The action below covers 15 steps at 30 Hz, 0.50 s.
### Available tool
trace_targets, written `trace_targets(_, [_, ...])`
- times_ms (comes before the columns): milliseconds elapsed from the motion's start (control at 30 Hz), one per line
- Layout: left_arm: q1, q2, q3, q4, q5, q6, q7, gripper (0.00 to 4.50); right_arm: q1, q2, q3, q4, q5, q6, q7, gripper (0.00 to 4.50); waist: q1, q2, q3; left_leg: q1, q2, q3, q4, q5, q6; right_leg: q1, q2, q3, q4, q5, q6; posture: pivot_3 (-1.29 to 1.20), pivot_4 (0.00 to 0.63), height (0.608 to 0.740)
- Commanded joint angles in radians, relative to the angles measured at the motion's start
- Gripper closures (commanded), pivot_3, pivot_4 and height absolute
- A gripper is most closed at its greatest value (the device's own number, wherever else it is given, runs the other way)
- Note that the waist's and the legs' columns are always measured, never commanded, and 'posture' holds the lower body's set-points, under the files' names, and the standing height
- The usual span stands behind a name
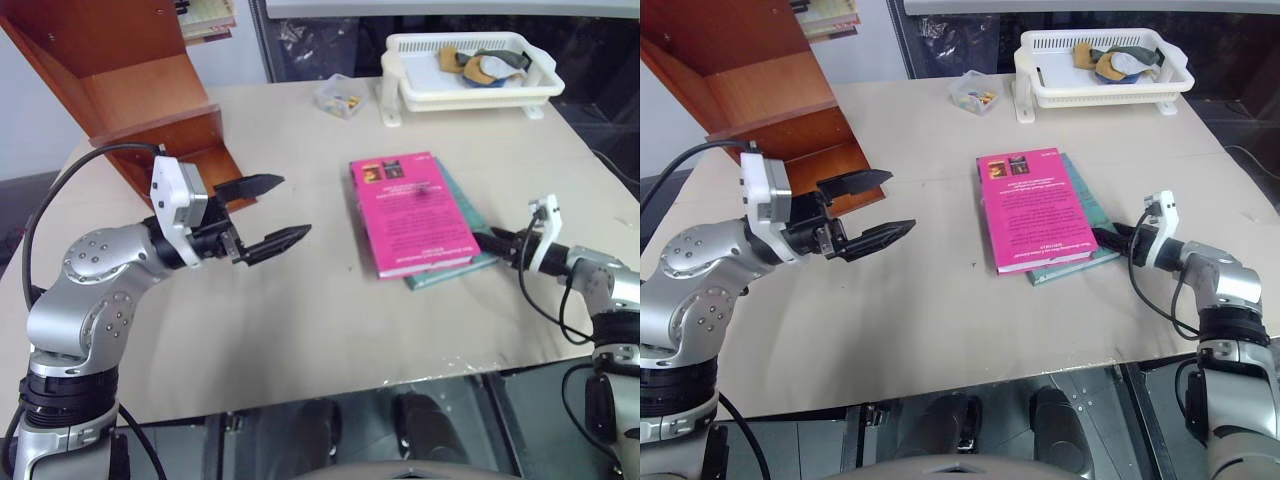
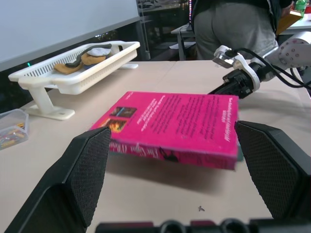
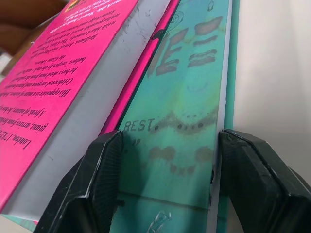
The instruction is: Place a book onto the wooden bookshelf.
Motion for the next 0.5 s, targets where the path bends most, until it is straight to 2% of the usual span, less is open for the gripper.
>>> trace_targets(33, [-0.015,0.015,0.011,-0.008,0.004,-0.019,-0.005,0.01,0.039,0.010,0.053,-0.040,0.005,0.038,0.027,1.32,0.000,0.000,0.000,0.000,0.000,0.000,0.000,0.000,0.000,0.000,0.000,0.000,0.000,0.000,0.000,0.00,0.150,0.740])
trace_targets(233, [-0.010,-0.001,0.011,-0.005,-0.002,-0.004,0.012,0.01,0.039,0.009,0.029,-0.040,-0.002,0.006,-0.036,1.32,0.000,0.000,0.000,0.000,0.000,0.000,0.000,0.000,0.000,0.000,0.000,0.000,0.000,0.000,0.000,0.00,0.150,0.740])
trace_targets(500, [0.017,-0.046,0.006,-0.010,-0.043,0.072,0.092,0.01,0.111,-0.081,-0.096,-0.156,0.053,0.023,-0.107,1.32,0.027,0.000,0.000,0.000,-0.002,-0.001,0.000,0.000,0.000,0.000,-0.002,-0.001,0.000,0.000,0.000,0.00,0.150,0.740])
